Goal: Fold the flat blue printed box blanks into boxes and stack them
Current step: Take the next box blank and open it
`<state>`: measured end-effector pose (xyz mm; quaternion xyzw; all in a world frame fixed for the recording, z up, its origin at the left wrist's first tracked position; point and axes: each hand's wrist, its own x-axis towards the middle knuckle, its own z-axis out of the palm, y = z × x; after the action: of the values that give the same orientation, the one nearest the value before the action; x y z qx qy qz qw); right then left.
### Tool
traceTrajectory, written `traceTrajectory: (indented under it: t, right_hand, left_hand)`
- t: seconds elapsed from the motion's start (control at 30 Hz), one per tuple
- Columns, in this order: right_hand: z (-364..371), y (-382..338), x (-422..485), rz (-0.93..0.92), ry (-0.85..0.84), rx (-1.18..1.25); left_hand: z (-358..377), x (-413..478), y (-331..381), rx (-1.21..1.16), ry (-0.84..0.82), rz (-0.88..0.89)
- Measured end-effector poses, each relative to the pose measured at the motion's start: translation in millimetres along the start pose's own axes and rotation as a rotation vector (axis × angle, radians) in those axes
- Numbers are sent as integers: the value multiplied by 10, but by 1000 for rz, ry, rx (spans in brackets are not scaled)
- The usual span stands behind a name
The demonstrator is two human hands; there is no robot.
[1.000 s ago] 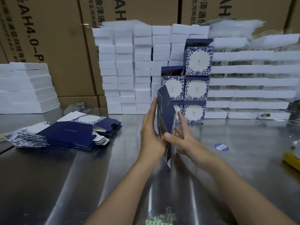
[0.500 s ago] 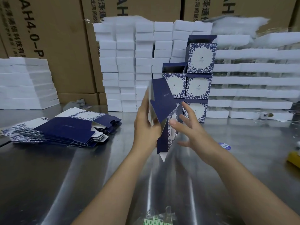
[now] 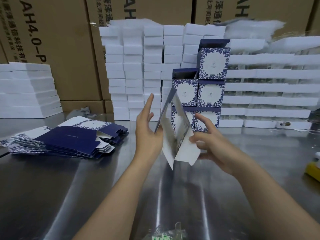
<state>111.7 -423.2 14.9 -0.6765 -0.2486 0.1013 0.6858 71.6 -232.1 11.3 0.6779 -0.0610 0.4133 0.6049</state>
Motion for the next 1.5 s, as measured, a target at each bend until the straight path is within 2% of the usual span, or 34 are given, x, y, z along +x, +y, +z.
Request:
traceTrajectory:
  t: [0.13, 0.27, 0.4, 0.57, 0.8, 0.97, 1.1, 1.23, 1.33, 1.5]
  right_hand:
    - [-152, -23, 29, -46, 116, 56]
    - [-216, -34, 26, -69, 127, 208]
    - [-205, -23, 34, -41, 99, 294]
    - [-172, 6, 43, -65, 117, 290]
    - [-124, -49, 7, -155, 172, 225]
    - [-115, -45, -16, -256, 234, 89]
    - [-58, 5, -7, -398, 269, -133]
    - [-4, 22, 1, -445, 186, -220]
    - [-30, 54, 3, -418, 182, -200]
    - [-151, 37, 20, -266, 366, -3]
  left_hand:
    - [-176, 31, 18, -45, 22, -8]
    - [-247, 100, -11, -79, 79, -75]
    - [-181, 96, 80, -346, 102, -195]
    - [-225, 124, 85, -453, 111, -268]
    - [-483, 209, 22, -817, -67, -521]
    - [-550, 216, -12, -698, -26, -724]
    - [-556, 220, -8, -681, -180, -823]
    - [-511, 177, -12, -647, -289, -867]
    - [-498, 171, -42, -582, -286, -850]
    - [-534, 188, -79, -597, -165, -846]
